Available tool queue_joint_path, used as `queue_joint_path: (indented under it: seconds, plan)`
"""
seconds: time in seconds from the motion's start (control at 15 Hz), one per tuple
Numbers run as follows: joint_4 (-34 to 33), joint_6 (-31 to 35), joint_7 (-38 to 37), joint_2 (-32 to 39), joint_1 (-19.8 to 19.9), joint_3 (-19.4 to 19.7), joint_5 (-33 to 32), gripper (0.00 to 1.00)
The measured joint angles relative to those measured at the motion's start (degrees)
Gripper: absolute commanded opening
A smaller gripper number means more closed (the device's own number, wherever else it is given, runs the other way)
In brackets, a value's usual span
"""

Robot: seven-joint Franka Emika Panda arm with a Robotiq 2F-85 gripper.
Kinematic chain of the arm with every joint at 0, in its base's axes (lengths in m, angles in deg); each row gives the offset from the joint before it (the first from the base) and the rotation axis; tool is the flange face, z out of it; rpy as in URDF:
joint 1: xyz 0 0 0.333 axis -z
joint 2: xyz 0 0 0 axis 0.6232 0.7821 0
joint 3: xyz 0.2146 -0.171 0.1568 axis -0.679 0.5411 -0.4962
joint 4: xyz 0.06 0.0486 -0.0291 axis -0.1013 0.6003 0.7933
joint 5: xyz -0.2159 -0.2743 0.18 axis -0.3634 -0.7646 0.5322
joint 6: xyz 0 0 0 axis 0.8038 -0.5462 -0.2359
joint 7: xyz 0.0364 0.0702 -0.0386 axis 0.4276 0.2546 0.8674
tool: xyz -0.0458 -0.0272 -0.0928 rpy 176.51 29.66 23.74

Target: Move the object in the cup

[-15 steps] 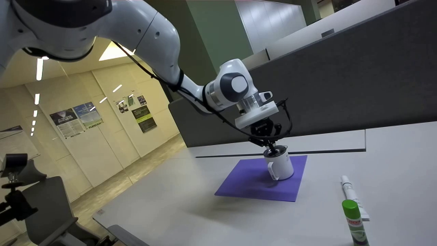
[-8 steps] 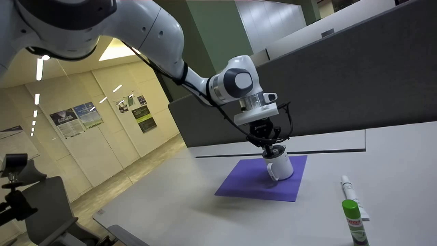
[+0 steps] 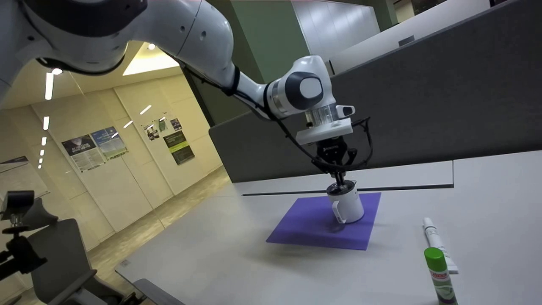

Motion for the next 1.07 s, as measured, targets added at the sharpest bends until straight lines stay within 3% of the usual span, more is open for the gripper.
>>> queue_joint_path:
  seconds: [0.33,0.6,0.67,0.73,0.87,1.07]
  plan:
    - [-4.18,-13.93,1.47,-5.10,2.22,-0.43,2.56,0.73]
    - [-4.66,-15.99,1.52,-9.13,3.45,0.04,3.35,0.98]
    - [-4.66,-16.00,1.52,-9.85,3.54,0.32,3.35,1.00]
    - [-4.66,-15.97,1.52,-10.49,3.59,0.59,3.36,0.89]
    - [-4.66,-15.97,1.52,-11.32,3.62,0.98,3.36,1.00]
    - [-4.63,-15.97,1.52,-11.59,3.62,1.10,3.36,1.00]
